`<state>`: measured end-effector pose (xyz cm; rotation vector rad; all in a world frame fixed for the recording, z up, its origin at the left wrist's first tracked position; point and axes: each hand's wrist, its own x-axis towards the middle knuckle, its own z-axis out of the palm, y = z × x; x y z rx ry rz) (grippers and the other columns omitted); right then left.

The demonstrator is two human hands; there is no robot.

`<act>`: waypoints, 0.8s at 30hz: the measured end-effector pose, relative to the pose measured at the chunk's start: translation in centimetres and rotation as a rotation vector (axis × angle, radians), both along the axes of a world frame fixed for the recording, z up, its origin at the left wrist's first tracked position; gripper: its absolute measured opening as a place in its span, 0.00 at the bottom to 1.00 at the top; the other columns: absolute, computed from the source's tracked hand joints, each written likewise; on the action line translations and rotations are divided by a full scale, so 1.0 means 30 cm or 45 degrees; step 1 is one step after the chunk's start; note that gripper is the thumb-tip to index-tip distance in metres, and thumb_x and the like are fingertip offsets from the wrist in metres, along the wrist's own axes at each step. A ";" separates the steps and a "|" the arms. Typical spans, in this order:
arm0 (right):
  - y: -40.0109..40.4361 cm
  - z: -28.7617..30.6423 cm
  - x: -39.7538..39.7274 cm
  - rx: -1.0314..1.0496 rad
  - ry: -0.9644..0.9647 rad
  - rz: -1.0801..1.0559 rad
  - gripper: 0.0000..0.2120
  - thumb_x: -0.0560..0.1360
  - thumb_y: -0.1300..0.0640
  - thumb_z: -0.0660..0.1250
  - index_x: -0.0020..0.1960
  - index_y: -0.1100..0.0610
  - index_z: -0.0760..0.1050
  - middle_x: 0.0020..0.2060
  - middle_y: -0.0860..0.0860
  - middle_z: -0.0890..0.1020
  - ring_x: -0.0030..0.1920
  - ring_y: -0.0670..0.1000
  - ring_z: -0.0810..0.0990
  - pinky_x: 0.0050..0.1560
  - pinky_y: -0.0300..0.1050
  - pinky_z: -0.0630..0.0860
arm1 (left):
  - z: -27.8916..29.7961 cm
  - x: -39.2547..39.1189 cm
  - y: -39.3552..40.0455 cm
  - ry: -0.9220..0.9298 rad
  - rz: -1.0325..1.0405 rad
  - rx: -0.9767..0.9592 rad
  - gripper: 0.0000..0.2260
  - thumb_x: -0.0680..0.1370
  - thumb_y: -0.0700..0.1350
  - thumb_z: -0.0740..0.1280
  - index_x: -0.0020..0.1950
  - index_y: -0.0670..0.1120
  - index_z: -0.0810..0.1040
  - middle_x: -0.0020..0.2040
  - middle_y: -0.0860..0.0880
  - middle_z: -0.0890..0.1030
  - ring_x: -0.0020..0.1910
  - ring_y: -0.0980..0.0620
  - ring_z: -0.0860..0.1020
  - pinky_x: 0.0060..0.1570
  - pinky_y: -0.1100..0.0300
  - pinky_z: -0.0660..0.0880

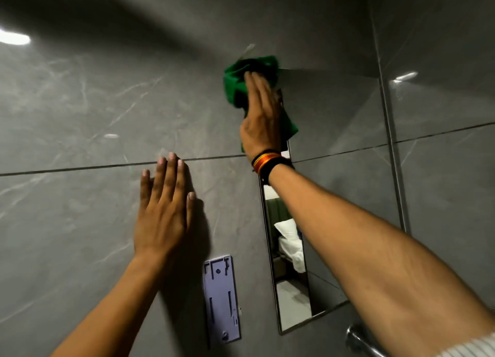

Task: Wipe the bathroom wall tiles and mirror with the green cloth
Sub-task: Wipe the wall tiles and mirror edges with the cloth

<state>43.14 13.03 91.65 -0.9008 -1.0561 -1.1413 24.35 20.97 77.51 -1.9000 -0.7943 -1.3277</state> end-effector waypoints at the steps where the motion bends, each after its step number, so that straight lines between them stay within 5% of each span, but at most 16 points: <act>1: -0.022 -0.016 -0.046 -0.048 -0.122 -0.078 0.31 0.70 0.75 0.55 0.73 0.63 0.66 0.72 0.61 0.70 0.73 0.60 0.67 0.75 0.55 0.61 | 0.007 -0.013 -0.020 -0.004 -0.047 -0.048 0.30 0.84 0.52 0.47 0.84 0.39 0.51 0.86 0.39 0.49 0.85 0.42 0.47 0.84 0.40 0.47; 5: -0.089 -0.086 -0.208 -0.222 -0.317 -0.234 0.30 0.75 0.70 0.53 0.76 0.61 0.61 0.75 0.58 0.66 0.74 0.59 0.65 0.75 0.58 0.58 | 0.057 -0.111 -0.115 -0.110 -0.042 -0.102 0.31 0.84 0.52 0.46 0.84 0.38 0.50 0.86 0.38 0.49 0.85 0.42 0.47 0.84 0.42 0.47; 12: -0.155 -0.182 -0.389 -0.288 -0.090 -0.063 0.30 0.75 0.69 0.45 0.77 0.61 0.58 0.76 0.58 0.64 0.77 0.58 0.60 0.76 0.59 0.58 | 0.143 -0.318 -0.294 -0.082 0.093 -0.024 0.29 0.85 0.49 0.48 0.85 0.39 0.49 0.86 0.39 0.49 0.86 0.42 0.47 0.84 0.42 0.48; 24: -0.239 -0.208 -0.527 -0.305 -0.014 0.024 0.31 0.75 0.74 0.53 0.78 0.60 0.56 0.77 0.58 0.63 0.78 0.57 0.58 0.77 0.58 0.58 | 0.157 -0.443 -0.437 -0.019 0.124 -0.053 0.28 0.87 0.49 0.48 0.85 0.41 0.45 0.86 0.40 0.46 0.85 0.44 0.43 0.85 0.45 0.46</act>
